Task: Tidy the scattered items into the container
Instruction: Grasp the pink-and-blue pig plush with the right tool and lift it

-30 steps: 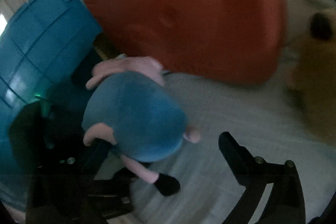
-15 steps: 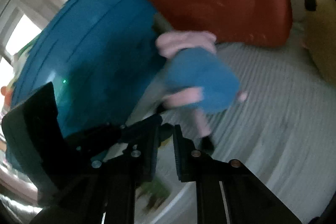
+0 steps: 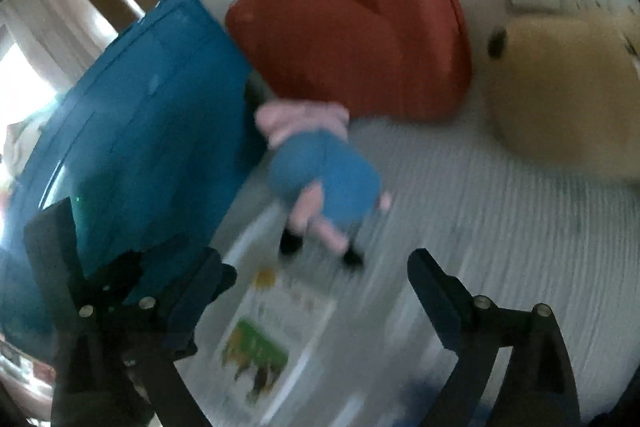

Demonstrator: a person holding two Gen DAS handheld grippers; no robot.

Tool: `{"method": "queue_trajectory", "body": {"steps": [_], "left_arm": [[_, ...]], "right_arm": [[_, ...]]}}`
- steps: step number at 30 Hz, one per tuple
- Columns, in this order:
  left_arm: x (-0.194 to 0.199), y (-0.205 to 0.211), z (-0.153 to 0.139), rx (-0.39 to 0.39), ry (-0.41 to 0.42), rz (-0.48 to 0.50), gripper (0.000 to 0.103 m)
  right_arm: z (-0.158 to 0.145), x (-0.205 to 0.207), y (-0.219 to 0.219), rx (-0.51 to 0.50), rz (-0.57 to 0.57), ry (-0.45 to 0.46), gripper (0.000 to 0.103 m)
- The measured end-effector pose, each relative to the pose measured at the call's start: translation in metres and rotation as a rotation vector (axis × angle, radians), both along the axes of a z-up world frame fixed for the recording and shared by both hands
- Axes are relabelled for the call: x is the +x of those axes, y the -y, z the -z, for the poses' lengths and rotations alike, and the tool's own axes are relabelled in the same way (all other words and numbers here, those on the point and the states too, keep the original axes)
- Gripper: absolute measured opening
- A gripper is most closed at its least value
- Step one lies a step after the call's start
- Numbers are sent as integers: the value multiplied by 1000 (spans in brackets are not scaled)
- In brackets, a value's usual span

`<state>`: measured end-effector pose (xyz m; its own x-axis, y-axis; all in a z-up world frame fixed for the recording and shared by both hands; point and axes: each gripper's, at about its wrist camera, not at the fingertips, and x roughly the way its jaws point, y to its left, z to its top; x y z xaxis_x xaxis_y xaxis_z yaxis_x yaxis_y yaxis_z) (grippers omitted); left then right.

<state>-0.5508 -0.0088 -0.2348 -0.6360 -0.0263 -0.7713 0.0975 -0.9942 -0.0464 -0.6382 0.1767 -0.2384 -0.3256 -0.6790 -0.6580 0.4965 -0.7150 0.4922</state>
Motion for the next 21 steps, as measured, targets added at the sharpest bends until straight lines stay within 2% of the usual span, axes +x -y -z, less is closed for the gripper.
{"method": "queue_trajectory", "body": {"steps": [2, 5, 7, 8, 10, 11, 12, 13, 15, 19, 21], "left_arm": [[-28, 7, 10, 38, 3, 19, 85], [-60, 7, 29, 11, 3, 52, 85], [-75, 5, 39, 32, -17, 77, 101], [-80, 4, 42, 34, -29, 86, 102], [-92, 1, 51, 48, -45, 122, 102], [-95, 0, 54, 67, -44, 142, 101], [-97, -4, 55, 76, -46, 163, 90], [-94, -11, 51, 59, -60, 183, 83], [-85, -25, 42, 15, -84, 214, 77], [-52, -41, 22, 11, -87, 245, 77], [-28, -50, 10, 11, -86, 265, 77]], "right_arm": [[7, -31, 11, -12, -25, 10, 103], [31, -73, 36, 16, -55, 34, 103], [54, -94, 54, 8, -74, 87, 103], [68, -106, 64, -1, -83, 119, 103], [87, -117, 71, -38, -101, 169, 103], [94, -119, 72, -62, -110, 190, 99], [98, -119, 72, -75, -114, 195, 92], [95, -116, 70, -66, -110, 171, 90], [88, -110, 63, -66, -95, 135, 86], [70, -89, 39, -88, -96, 140, 85], [55, -66, 25, -78, -102, 129, 85]]}}
